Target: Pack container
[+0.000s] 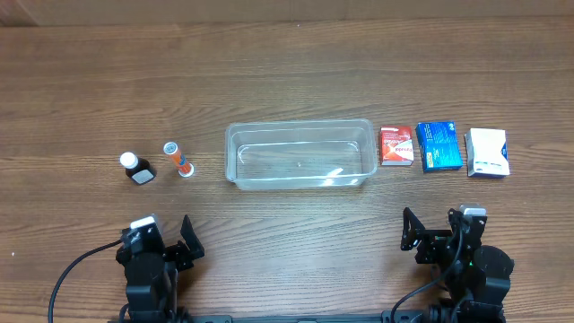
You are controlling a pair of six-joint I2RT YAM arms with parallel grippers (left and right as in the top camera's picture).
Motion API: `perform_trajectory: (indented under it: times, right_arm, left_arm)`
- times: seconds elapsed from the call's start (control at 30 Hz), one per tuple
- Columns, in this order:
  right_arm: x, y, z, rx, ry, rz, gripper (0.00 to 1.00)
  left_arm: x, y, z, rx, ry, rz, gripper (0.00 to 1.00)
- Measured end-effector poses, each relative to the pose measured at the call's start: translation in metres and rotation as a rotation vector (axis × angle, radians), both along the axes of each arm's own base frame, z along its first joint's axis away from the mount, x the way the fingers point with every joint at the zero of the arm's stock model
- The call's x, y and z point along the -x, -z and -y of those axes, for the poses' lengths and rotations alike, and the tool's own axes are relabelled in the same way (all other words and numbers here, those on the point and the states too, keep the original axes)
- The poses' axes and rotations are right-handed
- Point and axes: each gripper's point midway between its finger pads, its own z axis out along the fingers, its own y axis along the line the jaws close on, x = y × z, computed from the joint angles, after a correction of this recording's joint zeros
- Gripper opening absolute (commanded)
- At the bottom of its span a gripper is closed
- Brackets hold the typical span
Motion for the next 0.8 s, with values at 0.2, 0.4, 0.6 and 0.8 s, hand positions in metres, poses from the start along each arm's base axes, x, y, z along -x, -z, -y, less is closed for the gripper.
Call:
perform_trajectory:
  times: [0.2, 0.4, 0.6, 0.8]
  right_arm:
    - [0.001, 0.003, -0.003, -0.113, 0.052, -0.031, 1.0]
    - [0.001, 0.003, -0.001, -0.14, 0.074, -0.035, 1.0]
    - [0.001, 0.003, -0.001, -0.145, 0.077, -0.037, 1.0]
    - [-0.015, -0.039, -0.005, -0.146, 0.03, 0.146, 1.0]
  left_arm:
    - [0.0, 0.0, 0.0, 0.0, 0.0, 0.0, 1.0]
    - [0.0, 0.0, 0.0, 0.0, 0.0, 0.0, 1.0]
    - [0.0, 0.0, 0.0, 0.0, 0.0, 0.0, 1.0]
    - [0.0, 0.0, 0.0, 0.0, 0.0, 0.0, 1.0]
